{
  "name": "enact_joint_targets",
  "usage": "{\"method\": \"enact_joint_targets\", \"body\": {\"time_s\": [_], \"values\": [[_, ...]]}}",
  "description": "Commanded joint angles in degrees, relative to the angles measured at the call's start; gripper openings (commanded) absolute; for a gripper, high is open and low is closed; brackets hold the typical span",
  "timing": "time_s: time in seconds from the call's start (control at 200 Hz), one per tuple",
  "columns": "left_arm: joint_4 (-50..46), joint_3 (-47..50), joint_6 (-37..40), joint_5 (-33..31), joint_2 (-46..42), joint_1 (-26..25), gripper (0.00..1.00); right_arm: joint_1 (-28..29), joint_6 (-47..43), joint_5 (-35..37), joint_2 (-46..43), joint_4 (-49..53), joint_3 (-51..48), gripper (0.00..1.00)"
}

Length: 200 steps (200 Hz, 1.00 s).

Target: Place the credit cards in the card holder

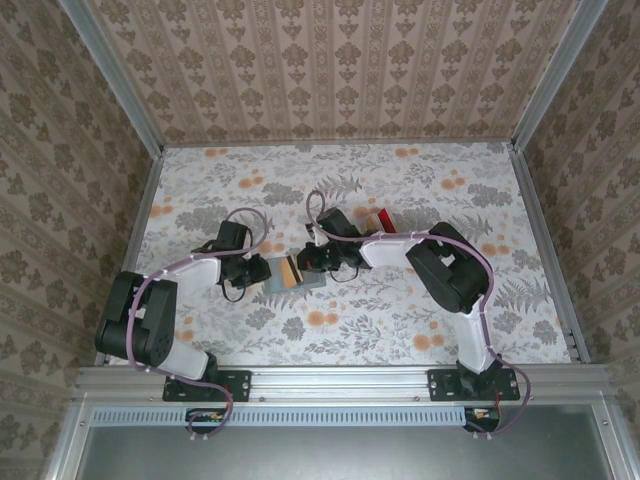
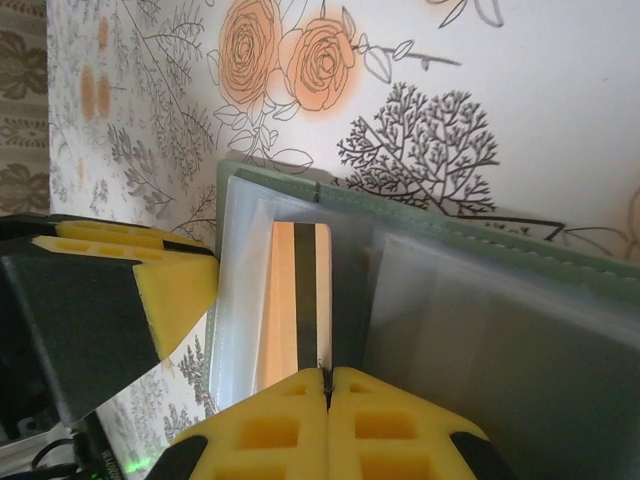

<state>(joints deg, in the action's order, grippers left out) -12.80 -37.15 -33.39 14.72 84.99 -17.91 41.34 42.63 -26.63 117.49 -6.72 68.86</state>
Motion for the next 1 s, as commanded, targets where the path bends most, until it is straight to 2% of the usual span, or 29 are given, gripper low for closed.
{"method": "enact_joint_targets", "body": {"time_s": [0.0,0.3,0.995], "values": [[1.7,2.5,-1.1,2.3,2.1,-1.4,0.21,1.8,1.3,6.7,-0.3,-0.1,0.3,0.00],[0.9,3.2,-1.3,1.7,0.6,-1.7,0.18,2.5,4.8,13.5,-3.2,-6.4,-5.5,0.00],[0.7,3.4,-1.8,1.5,-0.3,-2.0,0.12,8.8,6.0,21.4,-1.5,-6.0,-3.6,0.00]]}}
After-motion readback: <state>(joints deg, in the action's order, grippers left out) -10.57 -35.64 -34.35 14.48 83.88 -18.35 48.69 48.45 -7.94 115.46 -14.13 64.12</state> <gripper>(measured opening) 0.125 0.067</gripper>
